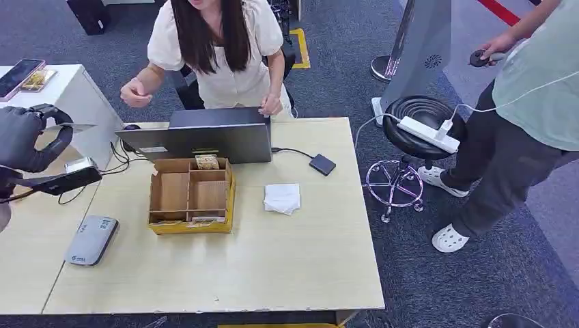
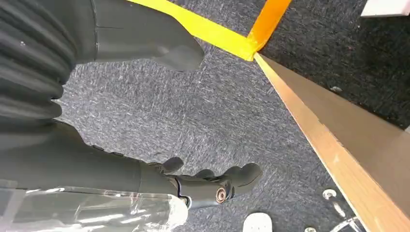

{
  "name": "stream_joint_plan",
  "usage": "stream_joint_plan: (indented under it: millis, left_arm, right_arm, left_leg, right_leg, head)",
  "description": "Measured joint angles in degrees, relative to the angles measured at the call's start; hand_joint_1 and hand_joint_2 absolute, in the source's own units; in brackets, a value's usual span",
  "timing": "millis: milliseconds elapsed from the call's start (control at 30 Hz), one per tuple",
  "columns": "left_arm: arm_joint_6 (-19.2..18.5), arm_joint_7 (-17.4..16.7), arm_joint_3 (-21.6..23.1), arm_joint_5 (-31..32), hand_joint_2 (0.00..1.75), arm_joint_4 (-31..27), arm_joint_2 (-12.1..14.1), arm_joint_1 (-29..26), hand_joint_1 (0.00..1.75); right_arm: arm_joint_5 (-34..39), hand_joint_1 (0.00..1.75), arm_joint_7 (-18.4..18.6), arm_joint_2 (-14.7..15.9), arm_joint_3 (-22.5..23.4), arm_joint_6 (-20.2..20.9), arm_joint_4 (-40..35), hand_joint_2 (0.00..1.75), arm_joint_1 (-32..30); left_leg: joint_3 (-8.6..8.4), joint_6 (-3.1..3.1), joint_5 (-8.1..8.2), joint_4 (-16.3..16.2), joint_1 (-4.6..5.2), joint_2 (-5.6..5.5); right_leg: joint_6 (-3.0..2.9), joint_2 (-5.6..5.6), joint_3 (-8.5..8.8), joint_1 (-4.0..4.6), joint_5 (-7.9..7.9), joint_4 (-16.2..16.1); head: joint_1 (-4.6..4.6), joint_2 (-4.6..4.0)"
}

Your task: Pass the card to the sensor for recognition and then transmit it.

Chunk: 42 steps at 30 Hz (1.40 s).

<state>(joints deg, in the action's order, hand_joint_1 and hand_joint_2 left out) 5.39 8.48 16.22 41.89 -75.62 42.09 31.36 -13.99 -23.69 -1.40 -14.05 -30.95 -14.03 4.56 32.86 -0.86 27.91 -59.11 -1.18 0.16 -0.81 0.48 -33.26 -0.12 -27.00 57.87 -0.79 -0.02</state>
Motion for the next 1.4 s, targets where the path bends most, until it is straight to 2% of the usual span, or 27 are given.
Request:
stream_joint_plan:
  millis: [100,300,433,533,800,900,1100,1400]
  left_arm:
    - [-3.2,-2.5,-2.9,-9.6,1.75,1.8,-2.8,-0.3,1.75]
    - [-4.5,-7.0,-9.9,-23.8,1.75,6.0,-9.6,-0.7,1.75]
    - [-5.7,-9.5,-13.3,-31.0,1.75,9.3,-12.3,-1.1,1.75]
    - [-5.9,-10.4,-14.9,-35.1,1.75,11.8,-13.2,-1.4,1.75]
    - [-5.3,-11.7,-15.3,-36.7,1.75,16.6,-13.2,-1.6,1.75]
    - [-2.9,-12.1,-15.4,-35.5,1.75,18.1,-13.1,-1.6,1.75]
    - [1.2,-8.6,-15.7,-32.6,1.75,20.5,-13.1,-2.6,1.75]
    - [1.1,-8.3,-16.2,-31.1,1.75,22.0,-13.0,-4.5,1.75]
  right_arm:
    - [0.0,0.00,0.0,-0.1,0.2,-0.5,0.0,1.75,-0.2]
    - [0.2,0.00,-0.2,-0.5,1.1,-1.7,0.1,1.75,-0.7]
    - [0.2,0.00,-0.7,-0.5,1.5,-2.2,0.3,1.75,-0.9]
    - [0.0,0.00,-0.8,-0.5,1.8,-2.2,0.5,1.75,-1.0]
    - [-0.4,0.00,-0.8,-0.5,2.5,-2.4,0.6,1.75,-1.0]
    - [-0.7,0.00,-0.6,-0.5,2.7,-2.4,0.7,1.75,-1.0]
    - [-1.3,0.00,-0.5,-0.6,2.8,-2.4,0.7,1.75,-1.0]
    - [-1.6,0.00,-0.6,-0.6,2.8,-2.3,0.7,1.75,-1.0]
  left_leg:
    - [0.00,0.00,0.00,0.0,0.01,0.03]
    - [0.02,0.00,0.00,0.0,0.00,0.01]
    - [0.03,0.00,0.00,0.0,0.00,0.01]
    - [0.03,0.00,0.00,0.0,0.00,0.02]
    - [0.04,0.00,0.00,0.0,0.00,0.00]
    - [0.04,0.00,0.00,0.0,0.00,0.01]
    - [0.05,0.00,0.00,0.0,0.00,0.00]
    - [0.05,0.00,0.00,0.0,0.00,0.00]
  right_leg:
    - [0.00,0.03,0.00,-0.01,0.00,0.0]
    - [0.00,0.02,-0.01,-0.01,0.00,0.0]
    - [0.00,0.02,-0.01,-0.01,0.00,0.0]
    - [0.00,0.03,-0.02,0.00,0.00,0.0]
    - [0.00,0.01,-0.02,0.00,0.00,0.0]
    - [0.00,0.01,-0.02,-0.01,0.00,0.0]
    - [0.00,0.01,-0.02,0.00,0.00,0.0]
    - [0.00,0.00,-0.02,0.00,0.00,0.0]
  head:
    - [0.00,0.00]
    - [0.02,0.00]
    - [0.02,0.00]
    - [0.02,0.00]
    - [0.02,0.00]
    - [0.02,0.00]
    - [0.02,0.00]
    - [0.02,0.00]
